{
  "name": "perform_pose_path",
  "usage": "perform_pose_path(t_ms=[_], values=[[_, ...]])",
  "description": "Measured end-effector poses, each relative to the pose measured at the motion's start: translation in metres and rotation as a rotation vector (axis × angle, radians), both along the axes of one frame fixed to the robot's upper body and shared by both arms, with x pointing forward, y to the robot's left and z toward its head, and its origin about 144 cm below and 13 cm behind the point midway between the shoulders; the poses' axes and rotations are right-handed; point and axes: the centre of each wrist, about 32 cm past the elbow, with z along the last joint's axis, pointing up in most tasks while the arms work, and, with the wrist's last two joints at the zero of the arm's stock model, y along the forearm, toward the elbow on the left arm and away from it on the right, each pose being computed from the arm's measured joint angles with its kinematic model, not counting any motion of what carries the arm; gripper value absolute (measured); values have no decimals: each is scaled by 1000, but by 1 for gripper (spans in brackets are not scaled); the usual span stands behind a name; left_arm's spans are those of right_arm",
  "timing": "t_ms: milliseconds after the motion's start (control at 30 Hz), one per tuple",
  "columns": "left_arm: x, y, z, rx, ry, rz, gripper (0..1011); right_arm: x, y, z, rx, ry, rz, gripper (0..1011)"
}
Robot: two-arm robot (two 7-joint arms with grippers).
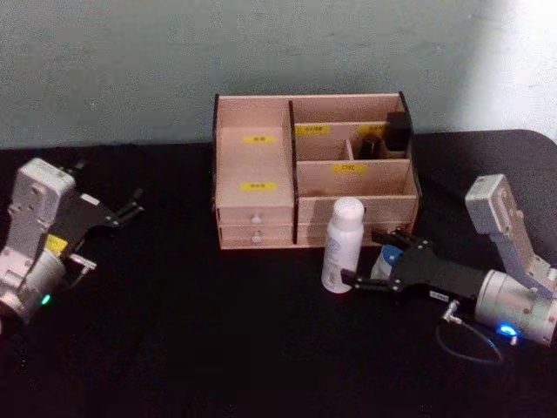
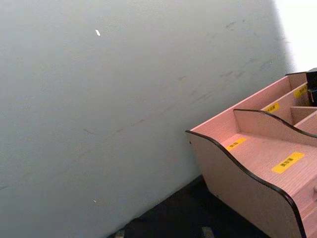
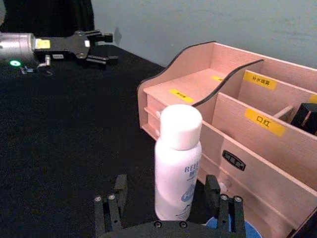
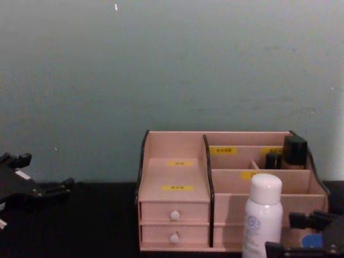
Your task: Pick up the facial cleanser and watermelon frost from the table and place them into the tiered storage box.
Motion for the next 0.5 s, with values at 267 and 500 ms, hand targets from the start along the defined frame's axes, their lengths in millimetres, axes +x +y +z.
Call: perform_pose_path(t_ms=[267, 500], values=[[0, 0, 0, 0, 0, 0, 1001, 10, 4, -7, 8, -4, -6, 1000], [0, 0, 0, 0, 0, 0, 1001, 19, 9, -11, 19, -5, 8, 1000]])
